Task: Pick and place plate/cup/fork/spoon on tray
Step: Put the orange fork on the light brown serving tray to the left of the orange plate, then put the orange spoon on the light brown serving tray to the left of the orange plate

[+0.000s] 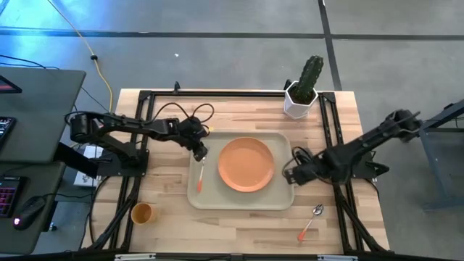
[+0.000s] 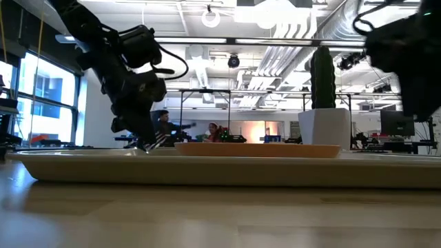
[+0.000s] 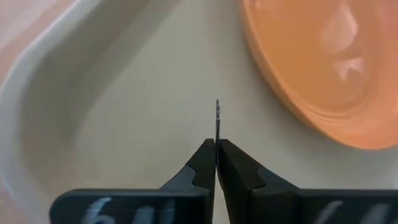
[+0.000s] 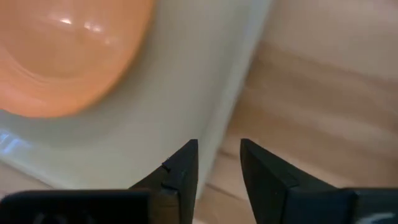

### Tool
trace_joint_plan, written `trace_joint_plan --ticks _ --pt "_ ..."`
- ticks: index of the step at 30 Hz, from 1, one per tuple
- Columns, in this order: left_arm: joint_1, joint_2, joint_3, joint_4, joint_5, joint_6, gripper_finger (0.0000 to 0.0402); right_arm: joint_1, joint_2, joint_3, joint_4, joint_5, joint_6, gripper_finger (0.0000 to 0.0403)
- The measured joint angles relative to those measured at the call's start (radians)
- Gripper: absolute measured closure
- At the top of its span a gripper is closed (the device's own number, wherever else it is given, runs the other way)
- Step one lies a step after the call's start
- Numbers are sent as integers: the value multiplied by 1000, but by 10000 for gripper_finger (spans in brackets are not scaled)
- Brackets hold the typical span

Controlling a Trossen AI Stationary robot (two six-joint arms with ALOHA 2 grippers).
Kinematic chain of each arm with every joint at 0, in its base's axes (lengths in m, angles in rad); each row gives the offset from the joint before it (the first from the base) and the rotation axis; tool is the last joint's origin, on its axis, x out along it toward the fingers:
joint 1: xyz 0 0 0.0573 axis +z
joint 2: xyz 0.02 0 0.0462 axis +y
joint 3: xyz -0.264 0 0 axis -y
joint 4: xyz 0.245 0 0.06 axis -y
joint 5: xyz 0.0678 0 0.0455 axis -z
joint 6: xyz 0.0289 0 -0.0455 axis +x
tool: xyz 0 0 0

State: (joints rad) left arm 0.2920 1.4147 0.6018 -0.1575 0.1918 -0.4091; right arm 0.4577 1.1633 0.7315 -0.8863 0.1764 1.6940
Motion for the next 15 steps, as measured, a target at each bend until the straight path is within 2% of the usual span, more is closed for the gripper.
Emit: trace_joint_plan --ticks 8,11,15 --pt "2 -20 -1 -13 -34 -51 314 232 83 0 -15 -24 283 319" --pt "1 -36 -1 -18 -32 -88 290 293 119 0 -3 -104 275 315" --pt "-13 -73 0 -4 -22 -121 274 357 145 0 -17 -213 183 286"
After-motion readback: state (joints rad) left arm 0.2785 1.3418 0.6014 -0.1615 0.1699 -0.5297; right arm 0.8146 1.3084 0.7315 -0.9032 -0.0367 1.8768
